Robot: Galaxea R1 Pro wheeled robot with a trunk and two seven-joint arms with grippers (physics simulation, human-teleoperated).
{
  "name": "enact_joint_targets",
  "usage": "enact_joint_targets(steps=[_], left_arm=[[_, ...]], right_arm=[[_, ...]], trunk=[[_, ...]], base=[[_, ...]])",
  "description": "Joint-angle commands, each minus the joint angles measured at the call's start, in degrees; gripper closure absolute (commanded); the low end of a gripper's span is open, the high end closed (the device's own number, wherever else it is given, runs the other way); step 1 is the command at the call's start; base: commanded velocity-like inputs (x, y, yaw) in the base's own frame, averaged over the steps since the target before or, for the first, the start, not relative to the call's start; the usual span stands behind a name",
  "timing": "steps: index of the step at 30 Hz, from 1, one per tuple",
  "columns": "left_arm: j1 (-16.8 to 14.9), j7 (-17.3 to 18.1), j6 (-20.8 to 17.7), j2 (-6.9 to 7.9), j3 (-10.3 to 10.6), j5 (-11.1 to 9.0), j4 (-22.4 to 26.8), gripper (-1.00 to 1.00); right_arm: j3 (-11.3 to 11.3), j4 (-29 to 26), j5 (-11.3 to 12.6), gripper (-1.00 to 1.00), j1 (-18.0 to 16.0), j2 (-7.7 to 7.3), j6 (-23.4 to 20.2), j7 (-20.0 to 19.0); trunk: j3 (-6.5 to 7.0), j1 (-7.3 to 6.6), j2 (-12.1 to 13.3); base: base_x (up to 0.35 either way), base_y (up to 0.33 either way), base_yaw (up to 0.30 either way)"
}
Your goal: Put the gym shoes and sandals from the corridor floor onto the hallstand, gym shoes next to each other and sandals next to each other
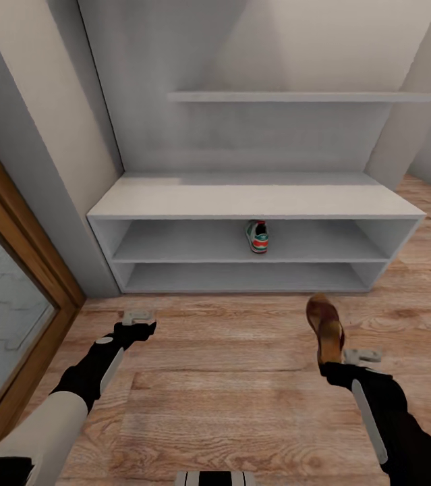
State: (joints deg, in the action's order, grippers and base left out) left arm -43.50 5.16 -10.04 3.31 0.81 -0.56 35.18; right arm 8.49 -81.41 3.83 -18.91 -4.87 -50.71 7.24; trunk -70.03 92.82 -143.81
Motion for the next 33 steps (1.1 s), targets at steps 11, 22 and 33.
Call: enact_joint_targets(steps=[11,22,33], left_arm=[[0.0,0.2,0.0,0.06,0.1,-0.1,-0.2,-1.00],[0.0,0.2,0.0,0.03,0.2,0.0,-0.2,-1.00],[0.0,0.2,0.0,-0.03,0.2,0.0,-0.2,-1.00]], right_arm=[[-3.8,1.2,2.2,1.00,0.0,7.12,-0.1,0.7],[-7.9,10.7,1.8,1.00,-5.5,8.79,-0.3,0.8],[-8.2,11.5,1.7,1.00,-6.4,8.64,-0.3,0.7]], trunk=[[-0.04,-0.01,0.0],[-0.04,-0.01,0.0],[-0.04,-0.01,0.0]], base=[[0.000,0.000,0.000],[0.000,0.000,0.000],[0.000,0.065,0.000]])
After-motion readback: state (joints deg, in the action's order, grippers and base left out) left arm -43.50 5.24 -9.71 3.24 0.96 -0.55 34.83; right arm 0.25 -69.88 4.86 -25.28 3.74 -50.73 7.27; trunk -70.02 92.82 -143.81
